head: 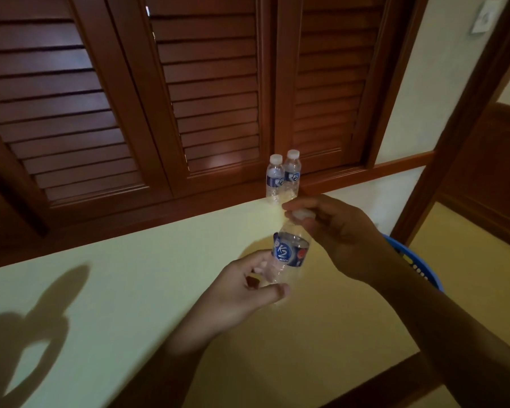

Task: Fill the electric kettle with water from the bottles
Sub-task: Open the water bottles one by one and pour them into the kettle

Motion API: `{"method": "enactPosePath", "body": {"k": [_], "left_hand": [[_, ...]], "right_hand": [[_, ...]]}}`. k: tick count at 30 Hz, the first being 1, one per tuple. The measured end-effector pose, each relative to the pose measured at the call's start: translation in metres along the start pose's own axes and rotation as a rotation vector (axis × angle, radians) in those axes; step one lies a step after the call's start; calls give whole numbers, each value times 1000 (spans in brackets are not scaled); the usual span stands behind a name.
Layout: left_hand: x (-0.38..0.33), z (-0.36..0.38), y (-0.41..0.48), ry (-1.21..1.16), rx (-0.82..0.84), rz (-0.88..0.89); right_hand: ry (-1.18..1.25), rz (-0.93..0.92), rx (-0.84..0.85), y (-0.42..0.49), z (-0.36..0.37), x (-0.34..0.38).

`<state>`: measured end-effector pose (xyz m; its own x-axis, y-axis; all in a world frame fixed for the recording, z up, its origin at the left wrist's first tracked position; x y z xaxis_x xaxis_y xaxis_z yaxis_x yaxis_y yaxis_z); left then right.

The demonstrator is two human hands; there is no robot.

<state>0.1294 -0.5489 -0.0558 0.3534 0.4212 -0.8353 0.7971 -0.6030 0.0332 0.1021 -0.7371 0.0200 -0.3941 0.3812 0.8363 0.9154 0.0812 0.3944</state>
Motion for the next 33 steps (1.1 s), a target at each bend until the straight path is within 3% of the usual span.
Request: {"method": "enactPosePath", "body": {"k": [4,8,11,14,16,19,21,33], "left_hand": [[3,3,15,-25,-120,-15],[4,14,31,1,-121,8],[9,16,54,25,-226,-22],[13,20,95,20,-347,-103],[15,26,128,30,-408,-116],[18,39,170,106,-450,-79],[20,45,191,154,-474,-85],[42,58,244,297,-496,-156]], "right_hand": [[35,-17,-16,4,-2,-19],[54,9,-66,5,-4,-29],[174,128,-161,1,-6,-40],[-94,353,-236,-21,3,-69],[-236,465,-168,-39,20,-93],[-396,434,102,-54,45,-125],[-527,422,196,-55,48,-134],[-514,552,205,-41,46,-147]]}}
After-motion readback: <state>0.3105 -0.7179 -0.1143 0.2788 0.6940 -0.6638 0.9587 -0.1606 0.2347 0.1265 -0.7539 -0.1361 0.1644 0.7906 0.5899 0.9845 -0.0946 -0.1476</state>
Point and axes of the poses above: each hand's wrist, its own y-axis towards the middle knuckle, its own z-axis out of the palm, x = y × z, the point moved 5 cm from there along y, towards the middle knuckle, and after that the axes turned 10 degrees about y, right-handed, at the moved point
